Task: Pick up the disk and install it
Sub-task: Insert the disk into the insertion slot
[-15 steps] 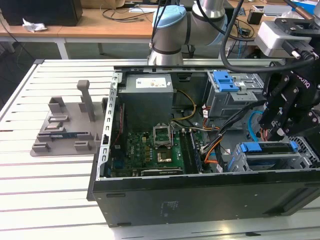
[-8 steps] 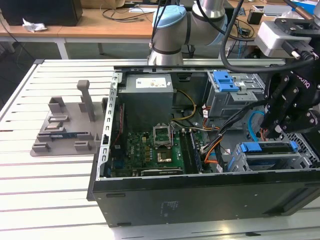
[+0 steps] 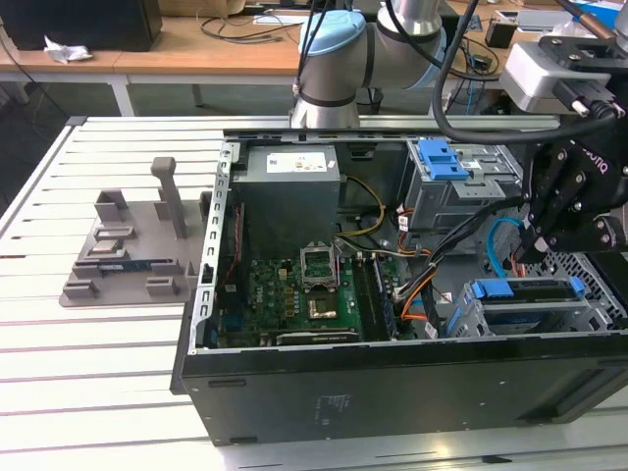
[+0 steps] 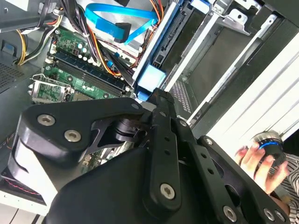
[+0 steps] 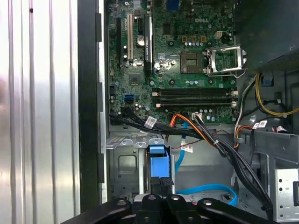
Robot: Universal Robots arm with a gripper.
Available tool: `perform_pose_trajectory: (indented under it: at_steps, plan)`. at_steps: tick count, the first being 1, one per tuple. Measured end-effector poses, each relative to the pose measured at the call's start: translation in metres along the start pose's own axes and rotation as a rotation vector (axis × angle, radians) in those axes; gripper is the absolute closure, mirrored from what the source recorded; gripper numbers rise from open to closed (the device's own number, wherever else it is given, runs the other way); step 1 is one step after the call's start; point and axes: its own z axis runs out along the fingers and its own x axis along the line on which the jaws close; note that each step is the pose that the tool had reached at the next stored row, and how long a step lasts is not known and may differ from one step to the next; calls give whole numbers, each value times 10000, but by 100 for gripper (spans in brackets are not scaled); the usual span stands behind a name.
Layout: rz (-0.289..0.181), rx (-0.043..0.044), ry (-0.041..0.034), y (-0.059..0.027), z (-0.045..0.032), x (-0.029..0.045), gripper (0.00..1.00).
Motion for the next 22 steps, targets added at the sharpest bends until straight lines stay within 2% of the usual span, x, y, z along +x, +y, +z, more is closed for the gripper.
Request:
perform_pose_trajectory:
  at_steps: [3,7,10,11,16,22]
  plan:
    - [1,0,-2,-11,2,-2,89]
    - [-1,-26,-1,-149,8,-30,89]
    - [0,-80,4,-360,52,-73,89]
    - [0,-84,3,-399,60,-81,89]
    - [-2,-105,2,-512,104,-107,89]
    - [-1,-106,3,-537,120,-116,89]
